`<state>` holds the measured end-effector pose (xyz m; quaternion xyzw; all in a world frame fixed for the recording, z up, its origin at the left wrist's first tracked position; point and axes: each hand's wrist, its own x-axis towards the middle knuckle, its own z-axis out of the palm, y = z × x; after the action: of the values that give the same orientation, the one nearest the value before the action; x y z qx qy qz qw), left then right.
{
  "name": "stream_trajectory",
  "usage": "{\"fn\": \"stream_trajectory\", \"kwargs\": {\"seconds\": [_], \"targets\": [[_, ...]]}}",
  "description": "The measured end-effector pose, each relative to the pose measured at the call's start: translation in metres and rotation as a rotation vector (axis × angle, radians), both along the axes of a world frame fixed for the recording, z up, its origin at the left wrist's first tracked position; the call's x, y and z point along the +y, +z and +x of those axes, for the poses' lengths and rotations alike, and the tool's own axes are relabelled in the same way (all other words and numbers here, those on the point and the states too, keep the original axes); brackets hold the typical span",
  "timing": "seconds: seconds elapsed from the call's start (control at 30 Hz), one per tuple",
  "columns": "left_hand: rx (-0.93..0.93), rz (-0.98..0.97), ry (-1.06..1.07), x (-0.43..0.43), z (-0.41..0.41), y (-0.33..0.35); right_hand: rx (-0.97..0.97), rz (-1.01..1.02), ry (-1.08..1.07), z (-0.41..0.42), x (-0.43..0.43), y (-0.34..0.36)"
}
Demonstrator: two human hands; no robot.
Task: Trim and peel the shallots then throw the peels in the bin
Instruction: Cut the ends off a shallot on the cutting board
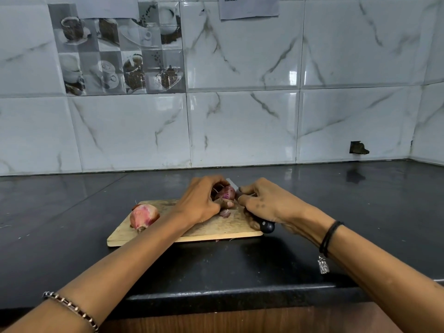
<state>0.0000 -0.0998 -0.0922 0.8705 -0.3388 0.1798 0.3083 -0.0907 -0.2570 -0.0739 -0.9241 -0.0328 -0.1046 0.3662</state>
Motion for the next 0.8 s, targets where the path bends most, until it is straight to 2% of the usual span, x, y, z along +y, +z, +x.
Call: {"fn": "stream_trajectory", "kwargs": {"seconds": [0.37,0.8], "targets": [[0.029,0.032,-0.018,0.001,0.0,0.002,0.017,-0.275,-0.069,-0.015,0.012,0.011],[0.065,-0.027,-0.001,0.002,-0.003,0.002,0.102,-0.203,-0.023,-0.035,0.007,0.017]]}}
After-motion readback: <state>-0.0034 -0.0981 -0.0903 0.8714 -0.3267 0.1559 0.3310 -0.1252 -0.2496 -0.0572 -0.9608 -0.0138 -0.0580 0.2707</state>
